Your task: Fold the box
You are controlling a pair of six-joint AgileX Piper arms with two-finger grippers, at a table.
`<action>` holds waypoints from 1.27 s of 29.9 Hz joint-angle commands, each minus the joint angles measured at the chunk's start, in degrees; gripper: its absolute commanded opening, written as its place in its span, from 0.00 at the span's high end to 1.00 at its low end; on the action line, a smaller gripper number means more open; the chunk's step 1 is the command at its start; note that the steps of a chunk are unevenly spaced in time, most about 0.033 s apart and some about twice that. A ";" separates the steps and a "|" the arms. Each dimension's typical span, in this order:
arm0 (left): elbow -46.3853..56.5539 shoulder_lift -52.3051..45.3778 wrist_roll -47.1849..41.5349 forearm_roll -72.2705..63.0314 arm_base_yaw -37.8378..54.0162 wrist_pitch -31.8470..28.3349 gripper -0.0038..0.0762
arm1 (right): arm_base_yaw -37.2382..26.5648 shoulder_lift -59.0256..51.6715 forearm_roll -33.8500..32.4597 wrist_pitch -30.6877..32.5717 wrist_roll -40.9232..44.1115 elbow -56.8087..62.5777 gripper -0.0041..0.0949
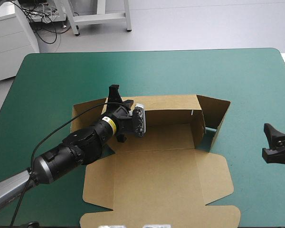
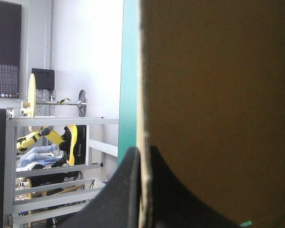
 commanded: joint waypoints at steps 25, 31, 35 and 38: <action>1.72 -2.16 -6.06 3.94 -0.37 -1.92 0.99 | -0.75 43.76 3.71 4.14 1.85 -26.21 0.20; 1.72 -2.16 -6.47 3.94 -0.37 -0.89 0.99 | -5.71 49.32 10.51 4.34 -0.61 -27.99 0.20; 1.72 -2.16 -6.47 3.94 -0.37 -0.45 0.99 | -10.05 52.35 15.94 5.20 -2.50 -27.99 0.20; 1.72 -2.16 -6.47 3.94 -0.37 -0.46 0.99 | -12.23 54.19 18.53 6.50 -2.87 -27.99 0.20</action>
